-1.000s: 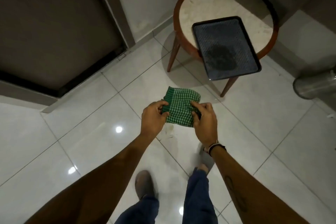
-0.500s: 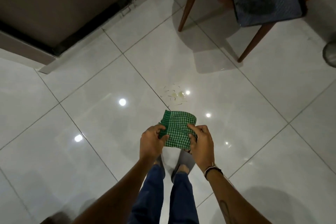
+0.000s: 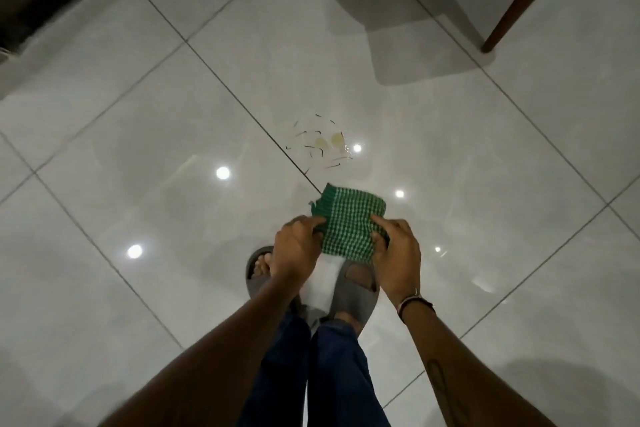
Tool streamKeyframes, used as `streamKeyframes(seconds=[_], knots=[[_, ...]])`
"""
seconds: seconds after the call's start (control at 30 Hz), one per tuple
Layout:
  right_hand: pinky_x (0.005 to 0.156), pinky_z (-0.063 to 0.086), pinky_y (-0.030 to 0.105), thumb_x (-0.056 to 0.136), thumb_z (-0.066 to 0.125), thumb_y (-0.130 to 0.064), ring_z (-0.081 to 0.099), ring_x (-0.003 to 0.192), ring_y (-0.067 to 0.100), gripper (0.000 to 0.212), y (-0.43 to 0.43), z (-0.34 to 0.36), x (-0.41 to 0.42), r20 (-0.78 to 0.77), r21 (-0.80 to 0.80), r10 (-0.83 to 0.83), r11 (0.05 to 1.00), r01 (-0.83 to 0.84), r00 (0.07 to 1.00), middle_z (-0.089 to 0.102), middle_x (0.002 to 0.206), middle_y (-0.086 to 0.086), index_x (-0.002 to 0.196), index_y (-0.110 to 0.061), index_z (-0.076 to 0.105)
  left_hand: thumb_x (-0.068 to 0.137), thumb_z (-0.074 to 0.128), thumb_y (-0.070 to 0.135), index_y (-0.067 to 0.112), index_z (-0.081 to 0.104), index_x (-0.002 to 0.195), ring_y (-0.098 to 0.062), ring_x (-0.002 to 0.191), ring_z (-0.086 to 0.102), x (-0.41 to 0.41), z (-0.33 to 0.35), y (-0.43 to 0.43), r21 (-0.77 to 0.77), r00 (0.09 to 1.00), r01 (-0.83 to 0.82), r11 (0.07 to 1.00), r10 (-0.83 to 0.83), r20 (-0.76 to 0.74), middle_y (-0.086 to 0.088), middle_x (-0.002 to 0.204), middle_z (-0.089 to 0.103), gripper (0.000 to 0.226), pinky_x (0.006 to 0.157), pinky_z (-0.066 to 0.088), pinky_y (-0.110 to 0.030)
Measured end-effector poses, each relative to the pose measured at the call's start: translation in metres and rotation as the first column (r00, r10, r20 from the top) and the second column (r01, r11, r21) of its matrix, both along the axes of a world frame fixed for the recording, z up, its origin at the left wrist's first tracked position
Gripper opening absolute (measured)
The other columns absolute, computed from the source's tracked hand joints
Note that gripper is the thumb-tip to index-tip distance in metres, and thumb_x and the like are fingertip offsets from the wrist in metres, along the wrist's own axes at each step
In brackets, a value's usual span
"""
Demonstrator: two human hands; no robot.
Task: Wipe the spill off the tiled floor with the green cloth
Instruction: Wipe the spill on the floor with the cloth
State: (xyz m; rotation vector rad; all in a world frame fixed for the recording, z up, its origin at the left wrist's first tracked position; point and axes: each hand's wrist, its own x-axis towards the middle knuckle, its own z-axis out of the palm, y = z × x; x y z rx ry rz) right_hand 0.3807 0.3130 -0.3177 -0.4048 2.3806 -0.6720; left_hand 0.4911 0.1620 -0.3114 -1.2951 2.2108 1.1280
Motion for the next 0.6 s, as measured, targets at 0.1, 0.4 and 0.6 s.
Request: streamKeyframes(seconds=[0.1,0.4,0.6], knots=[[0.101,0.056,0.035,0.106,0.058,-0.002,0.066,0.117,0.032,0.038,-0.008,-0.063,-0.030,-0.080,-0.006,0.020,1.000,-0.021,0.997,0.066,0.130,0.014,0.141,-0.012,0.069,0.108,0.063,0.021,0.016,0.072,0.142,-0.027,0.109,0.077,-0.026,-0.063,-0.004,-0.029,0.998,0.041,0.999,-0.043,-0.055,-0.012,0.128,0.079,0.035,0.091,0.058,-0.029],[0.137,0.020,0.052,0.112,0.041,-0.051,0.015,0.168,0.038,0.069,-0.035,-0.219,-0.039,-0.208,0.291,0.436,0.882,-0.370,0.876,0.019,0.179,0.019,0.168,-0.012,0.032,0.115,0.041,0.052,0.021,0.018,0.178,-0.031,0.176,0.011,-0.002,-0.212,-0.020,-0.133,0.987,0.122,0.984,-0.106,0.121,-0.009,0.190,0.005,0.074,0.140,0.025,-0.054],[0.137,0.006,0.058,0.111,0.008,-0.059,0.004,0.169,0.039,0.078,-0.074,-0.298,-0.034,-0.365,0.347,0.446,0.880,-0.325,0.818,0.004,0.181,0.020,0.173,-0.011,0.008,0.113,0.022,0.065,0.018,-0.008,0.179,-0.027,0.176,-0.011,0.020,-0.286,-0.066,-0.419,0.990,0.137,0.898,-0.112,0.083,-0.007,0.189,-0.012,0.087,0.143,-0.001,-0.047]])
